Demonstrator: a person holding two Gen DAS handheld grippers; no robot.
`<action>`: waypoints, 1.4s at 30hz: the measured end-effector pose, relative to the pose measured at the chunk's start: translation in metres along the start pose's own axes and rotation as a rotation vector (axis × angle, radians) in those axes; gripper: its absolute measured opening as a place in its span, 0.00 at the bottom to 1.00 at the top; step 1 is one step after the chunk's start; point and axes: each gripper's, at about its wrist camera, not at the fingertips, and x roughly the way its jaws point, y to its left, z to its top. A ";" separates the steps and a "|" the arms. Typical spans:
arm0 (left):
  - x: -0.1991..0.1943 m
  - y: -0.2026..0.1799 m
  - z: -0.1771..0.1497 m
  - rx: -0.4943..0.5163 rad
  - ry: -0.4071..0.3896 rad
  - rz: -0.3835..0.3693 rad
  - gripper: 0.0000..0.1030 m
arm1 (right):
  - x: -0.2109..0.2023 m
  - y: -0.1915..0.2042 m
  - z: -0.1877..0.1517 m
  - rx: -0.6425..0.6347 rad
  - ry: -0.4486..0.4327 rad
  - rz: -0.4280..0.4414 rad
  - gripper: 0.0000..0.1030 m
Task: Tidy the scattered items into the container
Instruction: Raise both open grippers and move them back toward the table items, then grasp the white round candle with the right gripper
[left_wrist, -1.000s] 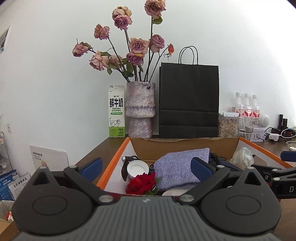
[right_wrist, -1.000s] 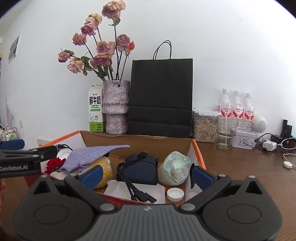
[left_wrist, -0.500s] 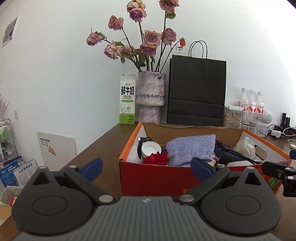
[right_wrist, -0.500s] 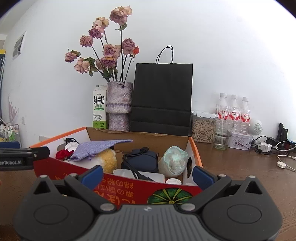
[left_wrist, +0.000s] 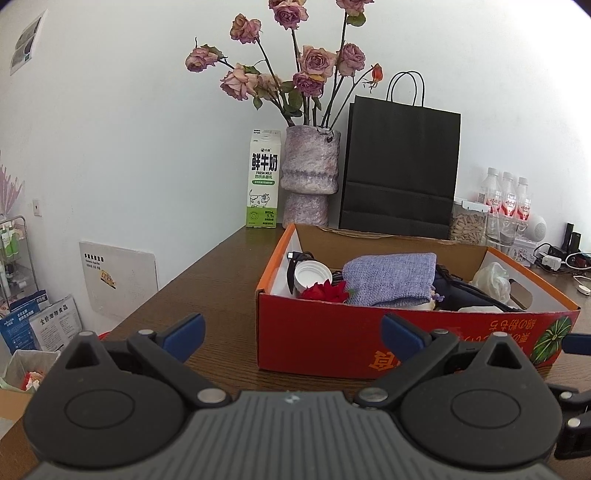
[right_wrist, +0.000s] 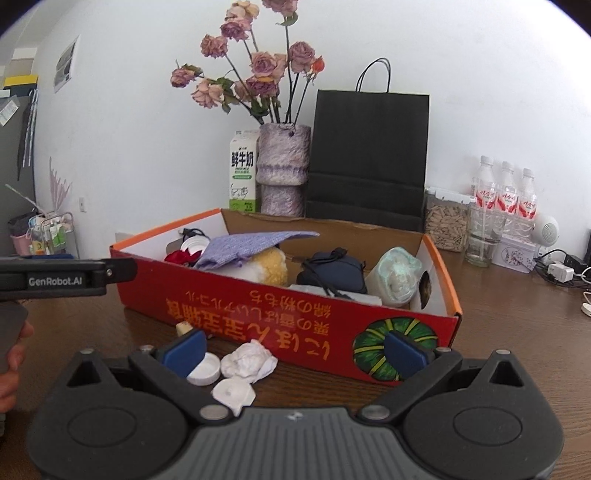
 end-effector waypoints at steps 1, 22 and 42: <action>0.000 0.000 0.000 0.000 0.001 0.000 1.00 | 0.001 0.002 0.000 -0.001 0.016 0.007 1.00; 0.006 0.002 0.000 -0.008 0.047 -0.004 1.00 | 0.022 0.016 -0.007 -0.020 0.181 0.097 0.26; 0.019 -0.022 -0.004 0.084 0.152 -0.116 1.00 | 0.005 -0.019 -0.007 0.090 0.104 -0.021 0.26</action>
